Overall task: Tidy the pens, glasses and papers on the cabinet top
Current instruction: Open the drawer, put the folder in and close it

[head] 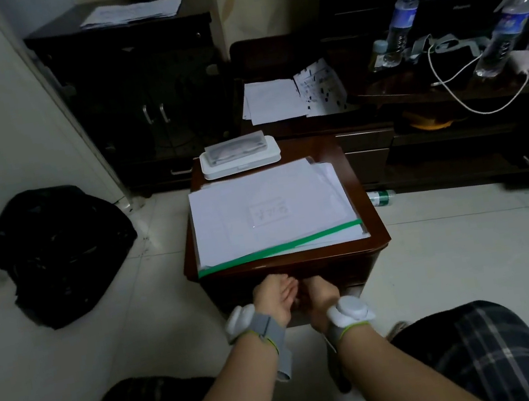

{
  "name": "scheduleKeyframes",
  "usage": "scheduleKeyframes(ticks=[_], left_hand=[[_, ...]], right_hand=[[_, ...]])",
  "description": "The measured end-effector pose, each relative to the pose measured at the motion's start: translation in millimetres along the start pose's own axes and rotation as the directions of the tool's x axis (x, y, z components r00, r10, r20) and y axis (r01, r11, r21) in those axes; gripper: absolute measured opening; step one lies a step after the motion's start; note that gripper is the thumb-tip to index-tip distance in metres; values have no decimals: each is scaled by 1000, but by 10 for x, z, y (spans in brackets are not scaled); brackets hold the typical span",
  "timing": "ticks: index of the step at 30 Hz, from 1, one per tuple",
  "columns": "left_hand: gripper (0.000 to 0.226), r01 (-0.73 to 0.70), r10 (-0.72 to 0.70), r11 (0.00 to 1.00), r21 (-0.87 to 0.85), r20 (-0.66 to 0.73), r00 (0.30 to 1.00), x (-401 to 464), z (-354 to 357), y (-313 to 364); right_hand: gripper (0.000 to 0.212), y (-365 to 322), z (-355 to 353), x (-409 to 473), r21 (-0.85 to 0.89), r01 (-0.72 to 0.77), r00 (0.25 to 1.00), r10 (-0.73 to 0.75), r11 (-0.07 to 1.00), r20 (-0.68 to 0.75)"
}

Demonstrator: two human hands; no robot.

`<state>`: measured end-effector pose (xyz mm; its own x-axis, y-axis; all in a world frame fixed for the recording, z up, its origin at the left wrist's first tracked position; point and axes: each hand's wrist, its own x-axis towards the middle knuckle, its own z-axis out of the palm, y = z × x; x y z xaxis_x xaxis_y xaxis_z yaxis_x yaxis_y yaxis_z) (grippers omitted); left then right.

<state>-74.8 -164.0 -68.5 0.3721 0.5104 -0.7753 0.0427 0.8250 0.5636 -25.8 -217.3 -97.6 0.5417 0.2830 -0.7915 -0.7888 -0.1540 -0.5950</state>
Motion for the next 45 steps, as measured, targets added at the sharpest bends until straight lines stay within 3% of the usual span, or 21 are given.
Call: scheduleKeyframes(ticks=[3,7,11,27,30,33,36,37,39,42,43,44,45], left_hand=[[25,49,-52,981,-190,-14,999,163,-26,-54],[28,92,-103,953,-287,-21,994,382,-38,-171],[27,137,-152,923,-360,-16,988,565,-46,-228],[26,178,-187,946,-272,-10,982,426,-98,-296],[24,162,-159,959,-234,32,987,253,-152,-382],[8,123,-109,970,-210,74,991,86,-196,-429],[30,145,-120,955,-258,111,987,-31,-202,-370],[38,165,-139,954,-249,118,983,-69,-190,-331],[48,161,-154,981,-111,64,986,-124,-129,-265],[55,37,35,923,384,-180,983,-133,-38,-180],[54,0,117,861,508,-197,973,-172,-33,-152],[51,-52,213,783,619,-189,959,-186,-46,-116],[45,-104,318,672,733,-159,935,-184,-89,-76]], right_hand=[[24,19,-21,163,97,-43,997,36,994,70],[28,138,38,353,277,-138,987,108,951,123],[27,233,63,596,339,-197,977,156,920,144],[29,277,48,461,314,-187,982,174,931,68],[6,415,34,371,219,-158,985,138,963,104],[17,522,-24,332,229,-140,976,95,963,197],[22,428,-28,89,95,-108,976,87,990,200],[23,404,-23,38,57,-80,989,72,995,133],[20,332,7,-78,-94,-50,997,55,994,54],[72,98,153,-256,-447,1,998,25,894,52],[61,30,131,-312,-670,162,984,-68,724,164],[44,-17,105,-338,-774,284,957,-110,567,270],[38,-62,94,-341,-796,313,950,-153,518,274]])
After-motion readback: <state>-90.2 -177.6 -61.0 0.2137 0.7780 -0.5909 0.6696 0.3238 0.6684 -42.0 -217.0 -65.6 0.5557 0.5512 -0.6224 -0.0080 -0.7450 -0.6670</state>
